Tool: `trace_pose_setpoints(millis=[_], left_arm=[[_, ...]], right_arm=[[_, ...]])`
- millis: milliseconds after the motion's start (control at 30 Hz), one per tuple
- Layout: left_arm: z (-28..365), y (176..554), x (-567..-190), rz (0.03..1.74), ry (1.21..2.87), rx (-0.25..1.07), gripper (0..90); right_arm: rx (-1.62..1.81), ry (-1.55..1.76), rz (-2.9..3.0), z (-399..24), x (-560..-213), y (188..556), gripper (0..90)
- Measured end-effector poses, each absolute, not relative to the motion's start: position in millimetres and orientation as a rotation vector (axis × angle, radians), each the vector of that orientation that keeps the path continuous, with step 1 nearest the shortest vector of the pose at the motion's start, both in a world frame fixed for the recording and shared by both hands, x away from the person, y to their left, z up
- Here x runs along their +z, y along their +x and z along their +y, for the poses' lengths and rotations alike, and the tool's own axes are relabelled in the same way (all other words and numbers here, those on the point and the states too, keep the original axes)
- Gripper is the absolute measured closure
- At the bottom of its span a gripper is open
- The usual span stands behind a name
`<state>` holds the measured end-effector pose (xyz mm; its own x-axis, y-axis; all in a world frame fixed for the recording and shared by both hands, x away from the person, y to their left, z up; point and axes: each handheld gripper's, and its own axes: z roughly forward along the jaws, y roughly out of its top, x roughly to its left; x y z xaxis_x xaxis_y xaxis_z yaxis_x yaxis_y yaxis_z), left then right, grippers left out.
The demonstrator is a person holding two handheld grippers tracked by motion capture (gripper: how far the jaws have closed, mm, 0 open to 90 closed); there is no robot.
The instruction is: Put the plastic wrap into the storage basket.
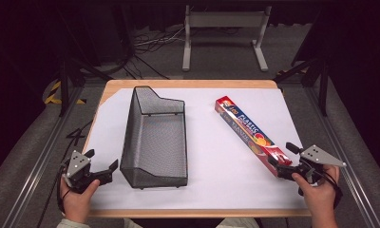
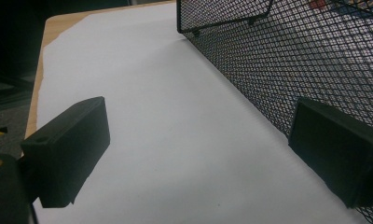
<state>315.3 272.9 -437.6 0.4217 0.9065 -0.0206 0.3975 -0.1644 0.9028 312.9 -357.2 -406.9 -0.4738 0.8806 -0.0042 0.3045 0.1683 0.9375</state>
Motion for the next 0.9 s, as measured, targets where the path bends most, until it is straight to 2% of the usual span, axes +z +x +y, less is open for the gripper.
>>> trace_pose_setpoints(millis=[467, 900], left_arm=[[272.9, 315.0, -437.6, 1.133, 1.752, 0.694, 6.2], [275.4, 313.0, -438.8, 1.151, 1.754, 0.692, 6.2]], right_arm=[[1.31, 1.145, 1.89, -355.9, -394.1, 315.9, 12.3], [1.224, 1.257, 1.973, -348.7, -362.6, 347.9, 11.4]])
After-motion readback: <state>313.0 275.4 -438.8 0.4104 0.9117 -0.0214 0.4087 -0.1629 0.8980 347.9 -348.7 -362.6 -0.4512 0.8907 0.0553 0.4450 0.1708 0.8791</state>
